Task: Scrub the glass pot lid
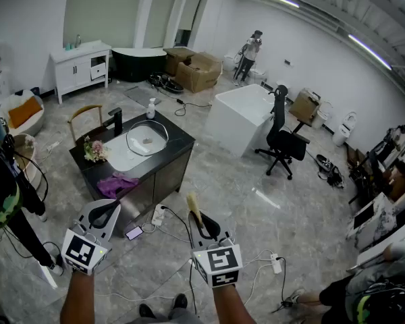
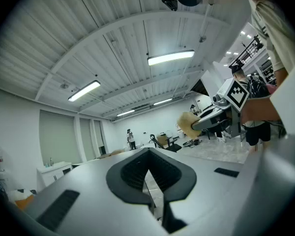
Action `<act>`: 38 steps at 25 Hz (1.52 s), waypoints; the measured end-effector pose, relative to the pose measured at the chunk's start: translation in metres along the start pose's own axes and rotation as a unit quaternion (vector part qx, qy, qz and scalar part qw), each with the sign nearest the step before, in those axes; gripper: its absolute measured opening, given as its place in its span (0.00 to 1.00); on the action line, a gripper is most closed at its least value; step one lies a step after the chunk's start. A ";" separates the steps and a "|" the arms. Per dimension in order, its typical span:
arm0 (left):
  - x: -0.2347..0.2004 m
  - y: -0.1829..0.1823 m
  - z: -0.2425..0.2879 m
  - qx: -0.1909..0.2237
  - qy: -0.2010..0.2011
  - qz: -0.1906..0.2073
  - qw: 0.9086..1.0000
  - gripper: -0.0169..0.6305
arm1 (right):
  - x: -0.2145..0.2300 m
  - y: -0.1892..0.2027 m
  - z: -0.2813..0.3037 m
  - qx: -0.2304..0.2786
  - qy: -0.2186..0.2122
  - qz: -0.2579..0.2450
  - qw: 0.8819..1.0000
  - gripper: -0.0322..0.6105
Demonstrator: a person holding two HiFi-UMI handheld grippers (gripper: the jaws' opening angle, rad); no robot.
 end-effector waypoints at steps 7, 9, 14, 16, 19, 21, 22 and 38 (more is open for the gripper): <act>-0.015 0.002 0.000 0.011 -0.005 0.011 1.000 0.05 | -0.003 -0.001 0.012 -0.002 0.003 0.001 1.000 0.12; -0.020 0.004 0.000 0.011 -0.006 0.008 1.000 0.05 | -0.006 -0.002 0.016 -0.002 0.002 0.001 1.000 0.12; -0.025 0.007 0.003 0.018 -0.007 0.016 1.000 0.05 | -0.010 -0.009 0.019 0.001 -0.001 0.003 1.000 0.12; -0.027 0.008 0.007 0.021 -0.009 0.020 1.000 0.05 | -0.008 -0.010 0.021 0.001 -0.002 0.003 1.000 0.12; -0.029 0.010 0.020 0.024 -0.009 0.020 0.999 0.05 | 0.002 -0.003 0.031 -0.005 -0.001 0.002 1.000 0.12; -0.033 0.014 0.032 0.021 -0.010 0.017 1.000 0.05 | 0.011 0.001 0.044 -0.007 -0.003 0.007 1.000 0.12; -0.036 0.017 0.039 0.017 -0.012 0.017 1.000 0.05 | 0.016 0.003 0.051 -0.004 -0.005 0.012 1.000 0.12; -0.056 0.019 0.189 -0.059 -0.053 -0.010 0.997 0.05 | 0.140 0.011 0.189 0.007 -0.084 0.044 0.996 0.12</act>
Point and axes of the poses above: the fingertips, and each gripper's own axes: z forward along the fingers, x to its right, y out of its underside, the point moved 2 cm from there along -z, backward along the fingers, and after that the axes turned 6 degrees about -x, right-handed, at the moved point
